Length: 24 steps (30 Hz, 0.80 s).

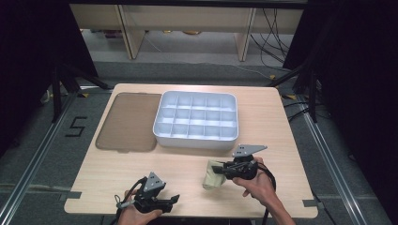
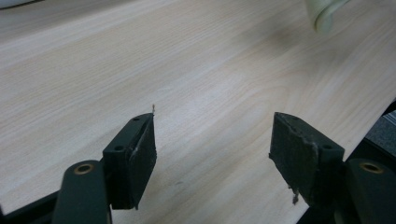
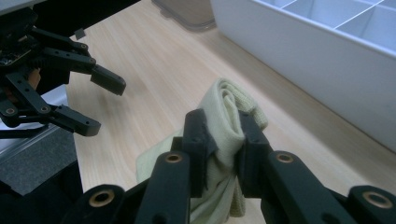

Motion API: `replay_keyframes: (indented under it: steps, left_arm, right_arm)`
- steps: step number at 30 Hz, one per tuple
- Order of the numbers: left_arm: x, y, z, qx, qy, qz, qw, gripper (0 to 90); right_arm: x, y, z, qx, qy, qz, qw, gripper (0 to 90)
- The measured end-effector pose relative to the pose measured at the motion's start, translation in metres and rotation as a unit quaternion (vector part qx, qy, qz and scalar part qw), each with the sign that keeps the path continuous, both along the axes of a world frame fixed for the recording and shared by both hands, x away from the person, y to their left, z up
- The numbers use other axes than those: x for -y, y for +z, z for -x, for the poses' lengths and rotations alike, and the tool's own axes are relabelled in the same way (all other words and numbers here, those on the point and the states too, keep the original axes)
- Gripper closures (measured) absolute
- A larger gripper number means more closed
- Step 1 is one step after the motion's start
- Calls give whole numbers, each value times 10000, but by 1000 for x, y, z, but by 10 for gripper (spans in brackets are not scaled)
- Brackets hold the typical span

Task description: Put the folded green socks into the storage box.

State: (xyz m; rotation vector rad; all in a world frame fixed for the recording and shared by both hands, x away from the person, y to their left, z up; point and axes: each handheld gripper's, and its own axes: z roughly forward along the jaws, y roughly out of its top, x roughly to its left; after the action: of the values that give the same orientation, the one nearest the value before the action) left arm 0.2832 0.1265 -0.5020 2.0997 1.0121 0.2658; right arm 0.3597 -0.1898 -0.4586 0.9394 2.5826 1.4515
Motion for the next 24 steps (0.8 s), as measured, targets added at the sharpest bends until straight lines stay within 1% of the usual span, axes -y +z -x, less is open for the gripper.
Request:
replay_keyframes:
  steps: [1,2,4,5,6,7,8,9,10,11,12,13,14,15,16,17,18,19,20,21,22,23,24]
  left_arm:
    - [-1,-1,-1,5,-30,-25,10000,303]
    - [0,-2,-1,3,62,21,10000,296]
    - [0,-1,-1,-41,132,7,9999,269]
    - [0,-2,-1,-8,205,65,9998,263]
    - [-1,-1,-1,-43,154,-39,9999,253]
    - [-1,-1,-1,-43,154,-39,9999,244]
    - [-1,-1,-1,-34,179,-29,9998,244]
    - [-2,0,-1,2,175,-44,9998,241]
    - [-2,0,-1,27,168,-44,9998,228]
    - [-2,0,-2,45,158,-54,9998,213]
    - [-2,0,-1,65,155,-69,9998,208]
    - [-2,0,-1,3,151,-56,9999,205]
    - [-1,0,-1,10,175,-49,9998,203]
    - [-2,0,-2,9,155,-41,9999,202]
    - [-2,0,-2,15,145,-45,9999,197]
    - [-2,0,-2,16,138,-56,9999,189]
    - [-2,0,-2,14,128,-77,9999,183]
    - [-3,0,-3,26,115,-100,9999,180]
    - [-3,0,-3,24,113,-113,9999,177]
    - [-4,0,-3,21,52,-236,9997,177]
    - [-5,1,-3,0,15,-303,9995,177]
    - [-5,0,-3,-10,16,-314,9995,177]
    - [-5,0,-3,-10,-12,-338,9994,177]
  right_arm:
    - [1,1,0,29,18,43,10000,770]
    - [1,1,-2,82,68,-15,9999,770]
    - [3,4,-2,169,-11,54,9998,769]
    - [4,6,-3,237,-44,41,9997,770]
    - [6,7,-3,257,-38,48,9997,769]
    - [6,7,-3,257,-38,48,9997,769]
    - [7,9,-4,326,-70,25,9994,769]
    - [9,12,-5,334,-79,33,9994,769]
    - [10,13,-6,362,-77,-32,9993,769]
    - [11,16,-5,393,-159,5,9991,769]
    - [13,17,-6,520,-213,38,9984,769]
    - [13,19,-5,430,-211,-33,9988,769]
    - [14,21,-5,440,-284,-13,9986,769]
    - [17,23,-8,624,-243,36,9977,769]
    - [17,24,-7,458,-323,-56,9984,769]
    - [19,26,-8,505,-300,-37,9983,769]
    - [21,27,-9,584,-312,-27,9978,769]
    - [23,29,-11,606,-340,-33,9976,769]
    - [24,31,-11,613,-386,-105,9973,769]
    - [26,32,-13,694,-372,-130,9968,769]
    - [28,34,-14,745,-395,-121,9964,769]
    - [29,36,-13,656,-453,-152,9967,769]
    - [32,38,-15,762,-491,-75,9959,769]
